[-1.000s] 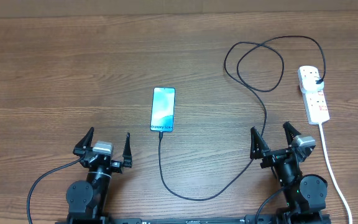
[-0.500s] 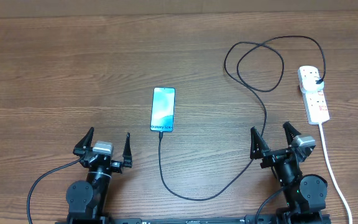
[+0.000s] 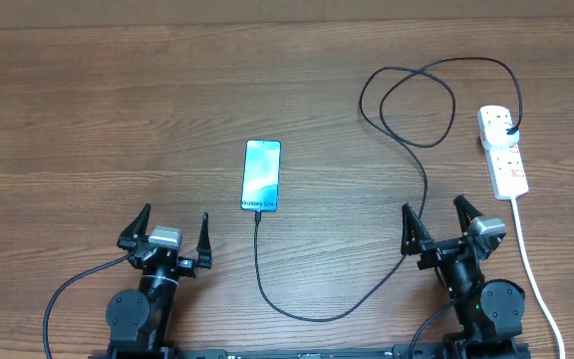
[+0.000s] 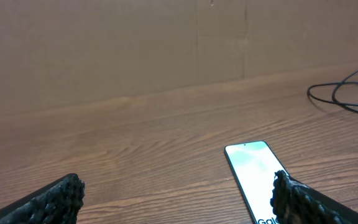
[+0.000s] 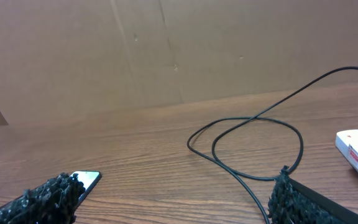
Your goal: Plug charger to phone and switch on socket
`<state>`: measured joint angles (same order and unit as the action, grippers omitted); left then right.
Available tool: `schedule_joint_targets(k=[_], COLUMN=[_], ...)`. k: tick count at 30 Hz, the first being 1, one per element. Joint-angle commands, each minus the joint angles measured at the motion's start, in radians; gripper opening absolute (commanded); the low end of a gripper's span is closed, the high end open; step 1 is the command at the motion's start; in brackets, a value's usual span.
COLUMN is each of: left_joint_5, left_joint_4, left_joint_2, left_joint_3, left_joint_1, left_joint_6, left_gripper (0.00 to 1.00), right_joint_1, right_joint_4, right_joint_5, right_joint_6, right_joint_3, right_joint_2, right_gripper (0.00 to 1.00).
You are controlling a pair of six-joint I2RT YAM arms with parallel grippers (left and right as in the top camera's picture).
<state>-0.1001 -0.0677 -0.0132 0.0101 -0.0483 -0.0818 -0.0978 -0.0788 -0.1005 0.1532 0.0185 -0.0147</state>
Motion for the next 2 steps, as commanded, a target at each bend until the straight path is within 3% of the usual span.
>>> schedule_joint_targets(k=[1, 2], left_joint_5=[0.007, 0.007], left_joint_4=[-0.003, -0.002], left_joint_2=[0.008, 0.008], left_joint_3=[-0.005, -0.005], left_joint_1=[0.004, 0.004], left_joint_6=[-0.011, -0.012], left_gripper=[1.0, 1.0], right_joint_1=[0.008, 0.008], right_joint_4=[0.005, 0.005], right_joint_5=[-0.002, -0.002], right_joint_6=[-0.002, -0.002], right_joint_3=[-0.011, -0.011], right_joint_2=[0.012, 0.012], right_gripper=[1.0, 1.0])
